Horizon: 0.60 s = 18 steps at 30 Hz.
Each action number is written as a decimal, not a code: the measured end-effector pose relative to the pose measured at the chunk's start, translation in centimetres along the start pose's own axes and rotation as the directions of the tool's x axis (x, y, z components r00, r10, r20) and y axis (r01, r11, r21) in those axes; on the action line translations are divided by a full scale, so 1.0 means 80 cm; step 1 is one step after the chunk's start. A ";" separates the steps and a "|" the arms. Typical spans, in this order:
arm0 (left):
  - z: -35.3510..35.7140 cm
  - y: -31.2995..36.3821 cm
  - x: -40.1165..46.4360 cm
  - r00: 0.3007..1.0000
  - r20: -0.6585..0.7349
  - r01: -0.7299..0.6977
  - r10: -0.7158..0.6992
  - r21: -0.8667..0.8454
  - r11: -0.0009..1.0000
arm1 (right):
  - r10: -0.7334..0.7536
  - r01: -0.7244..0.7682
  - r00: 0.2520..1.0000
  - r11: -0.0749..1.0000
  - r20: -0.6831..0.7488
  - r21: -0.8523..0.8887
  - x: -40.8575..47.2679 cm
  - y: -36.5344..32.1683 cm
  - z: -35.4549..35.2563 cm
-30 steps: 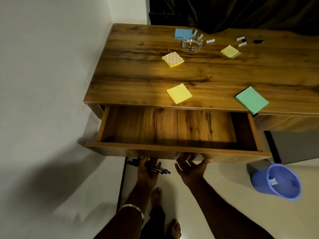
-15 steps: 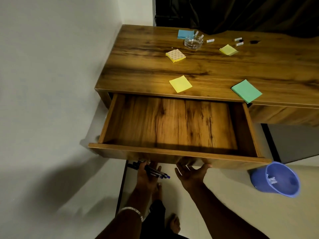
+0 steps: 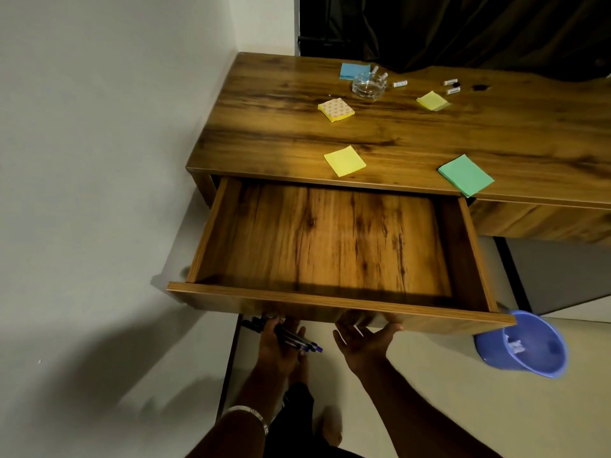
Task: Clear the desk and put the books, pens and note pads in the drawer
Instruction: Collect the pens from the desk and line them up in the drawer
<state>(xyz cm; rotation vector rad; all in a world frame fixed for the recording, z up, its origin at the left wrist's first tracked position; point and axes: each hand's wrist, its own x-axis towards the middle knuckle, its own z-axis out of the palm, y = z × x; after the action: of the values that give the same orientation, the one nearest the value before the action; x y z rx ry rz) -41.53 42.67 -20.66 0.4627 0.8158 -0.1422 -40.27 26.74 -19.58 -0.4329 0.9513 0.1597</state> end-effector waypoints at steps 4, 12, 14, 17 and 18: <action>-0.007 0.004 0.002 1.000 0.015 0.015 -0.016 0.051 0.999 | -0.021 0.019 1.000 0.994 -0.018 -0.105 -0.005 0.004 -0.003; -0.001 0.014 -0.028 0.981 -0.011 0.190 -0.192 0.209 0.959 | -0.021 0.018 1.000 0.958 -0.009 -0.287 -0.027 0.012 0.003; 0.007 0.017 -0.043 0.969 -0.039 0.246 -0.245 0.266 0.932 | -0.021 0.025 1.000 0.927 0.015 -0.373 -0.043 0.013 0.008; 0.016 0.027 -0.063 0.943 -0.017 0.306 -0.334 0.442 0.843 | -0.008 0.018 1.000 0.853 0.022 -0.522 -0.067 0.016 0.018; 0.018 0.031 -0.069 0.931 0.004 0.314 -0.364 0.498 0.808 | -0.004 0.016 1.000 0.815 0.023 -0.579 -0.072 0.017 0.020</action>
<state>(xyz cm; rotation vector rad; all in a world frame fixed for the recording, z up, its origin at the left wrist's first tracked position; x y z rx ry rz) -43.55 43.93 -14.93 0.7796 0.7549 -0.7184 -42.87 28.99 -14.46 -1.0012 0.8671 0.4525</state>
